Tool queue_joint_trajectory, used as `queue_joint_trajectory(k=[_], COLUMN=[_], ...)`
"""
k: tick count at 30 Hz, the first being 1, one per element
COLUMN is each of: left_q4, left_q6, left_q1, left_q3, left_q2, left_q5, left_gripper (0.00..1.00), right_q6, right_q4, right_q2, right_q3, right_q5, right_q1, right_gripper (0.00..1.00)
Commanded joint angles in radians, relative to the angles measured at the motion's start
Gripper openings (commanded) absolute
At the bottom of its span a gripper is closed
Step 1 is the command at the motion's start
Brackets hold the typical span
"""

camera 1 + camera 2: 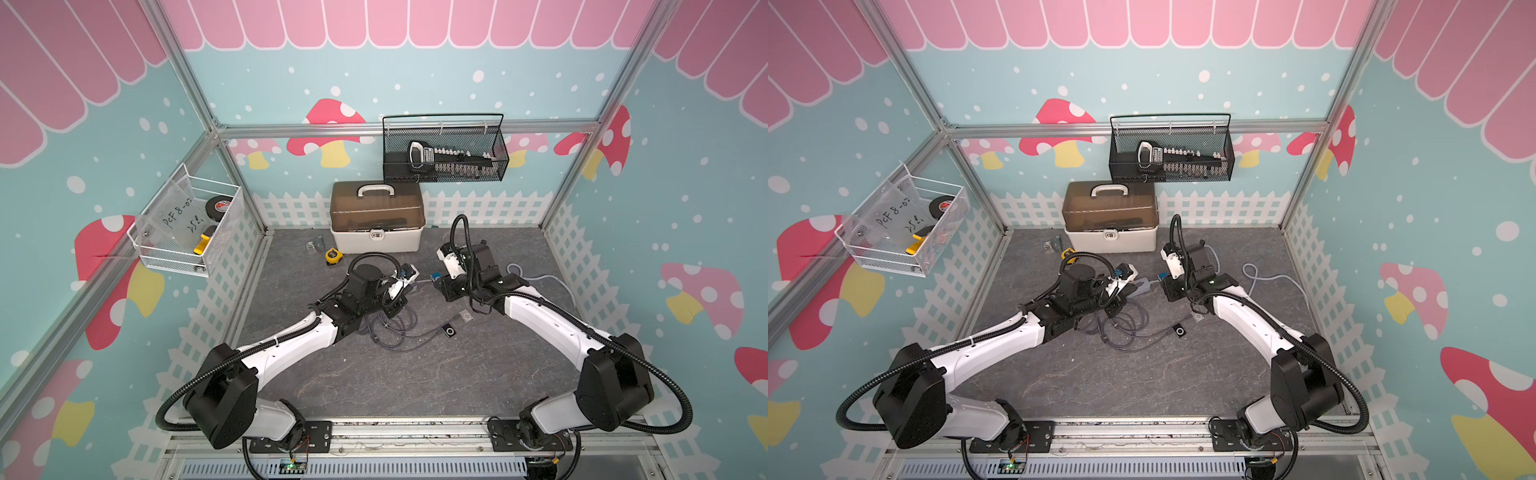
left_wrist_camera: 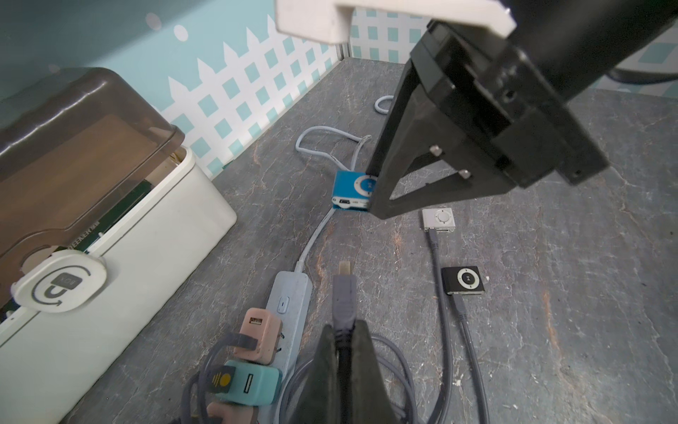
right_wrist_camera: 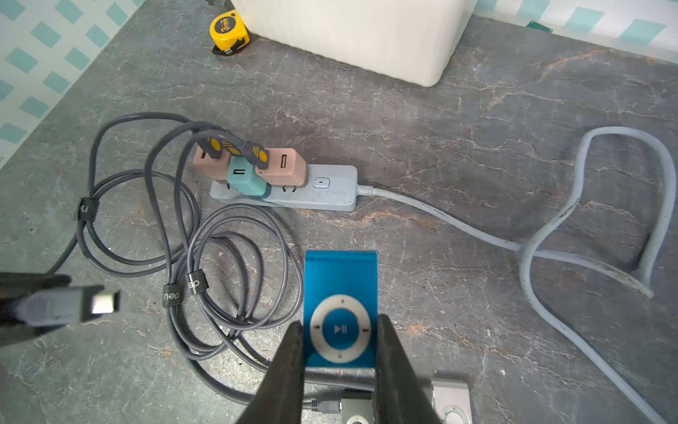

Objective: Charge mp3
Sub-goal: Pick up the MP3 player from the center of the board, then insert the charging cable into the MP3 player.

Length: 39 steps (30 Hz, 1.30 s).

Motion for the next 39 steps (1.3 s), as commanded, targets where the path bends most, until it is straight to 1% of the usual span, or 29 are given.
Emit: queue_joint_trajectory(k=[1,7,13,22,39], left_q4=[0.073,0.114,0.156,0.157,0.164], left_q6=[-0.019,-0.018,-0.016,-0.009,0.017], left_q1=[-0.010,-0.019,-0.033,-0.048,-0.056], left_q3=[-0.009,0.023,0.045,0.051,0.069], left_q2=[0.023,0.078,0.117,0.101,0.123], left_q5=[-0.011,0.009,-0.006,-0.021,-0.049], left_gripper=[0.00,0.00,0.00,0.00,0.00], right_q6=[-0.024,-0.009,-0.002,-0.002,-0.012], right_q4=[0.003,-0.001,-0.002,-0.003,-0.004], right_q2=[-0.039,-0.063,-0.090,-0.094,-0.083], right_q3=[0.006,0.003,-0.010,-0.030,-0.028], right_q5=[-0.063,-0.063,-0.066,-0.035,-0.086], right_q1=[-0.001,-0.002,-0.001,0.001,0.001], right_gripper=[0.15,0.14,0.14,0.14,0.14])
